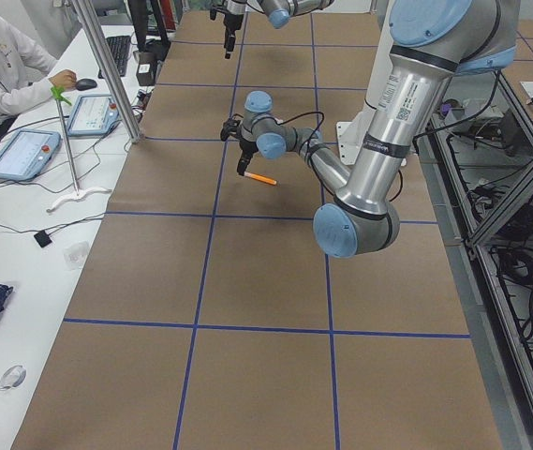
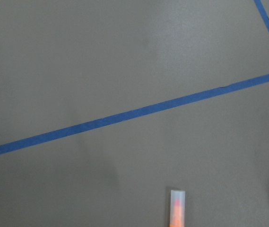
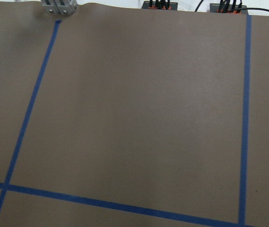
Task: Collect pens into pen holder
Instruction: 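Open and raise the right gripper while the left gripper grasps the orange marker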
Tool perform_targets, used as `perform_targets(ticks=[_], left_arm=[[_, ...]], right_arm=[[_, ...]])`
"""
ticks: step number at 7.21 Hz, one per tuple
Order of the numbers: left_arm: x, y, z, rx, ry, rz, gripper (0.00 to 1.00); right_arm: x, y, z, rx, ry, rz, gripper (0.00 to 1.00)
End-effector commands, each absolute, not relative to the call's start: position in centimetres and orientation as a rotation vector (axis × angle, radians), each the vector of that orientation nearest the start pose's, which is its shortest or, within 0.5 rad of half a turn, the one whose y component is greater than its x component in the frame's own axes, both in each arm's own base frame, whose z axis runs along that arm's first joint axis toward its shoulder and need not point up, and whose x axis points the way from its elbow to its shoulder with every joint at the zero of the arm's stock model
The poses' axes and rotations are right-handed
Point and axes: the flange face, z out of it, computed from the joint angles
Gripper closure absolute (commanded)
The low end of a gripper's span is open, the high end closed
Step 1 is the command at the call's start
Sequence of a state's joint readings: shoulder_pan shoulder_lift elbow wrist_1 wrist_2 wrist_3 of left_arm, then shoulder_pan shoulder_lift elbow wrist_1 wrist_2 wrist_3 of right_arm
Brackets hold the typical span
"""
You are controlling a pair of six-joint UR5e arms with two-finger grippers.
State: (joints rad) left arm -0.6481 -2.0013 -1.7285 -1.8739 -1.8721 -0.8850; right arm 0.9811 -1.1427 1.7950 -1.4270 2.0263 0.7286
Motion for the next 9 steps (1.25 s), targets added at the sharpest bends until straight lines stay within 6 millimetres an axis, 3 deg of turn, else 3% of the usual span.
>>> perform_targets(ticks=[1,3,6,8,9], left_arm=[[48.0,-45.9,32.2,0.31,0.848,0.191,0.02],[49.3,-45.1,32.5,0.297,0.843,0.211,0.28],[51.4,-46.3,32.5,0.301,0.845,0.222,0.38],[52.2,-46.9,34.2,0.325,0.875,0.227,0.54],[52.1,-46.9,34.1,0.327,0.876,0.226,0.71]], right_arm=[[-25.6,-56.8,32.1,0.358,-0.798,-0.085,0.0],[-25.6,-56.8,32.2,0.36,-0.796,-0.084,0.0],[-25.7,-56.8,32.3,0.36,-0.795,-0.085,0.0],[-25.7,-56.8,32.2,0.361,-0.796,-0.085,0.0],[-25.7,-56.8,32.2,0.361,-0.796,-0.085,0.0]])
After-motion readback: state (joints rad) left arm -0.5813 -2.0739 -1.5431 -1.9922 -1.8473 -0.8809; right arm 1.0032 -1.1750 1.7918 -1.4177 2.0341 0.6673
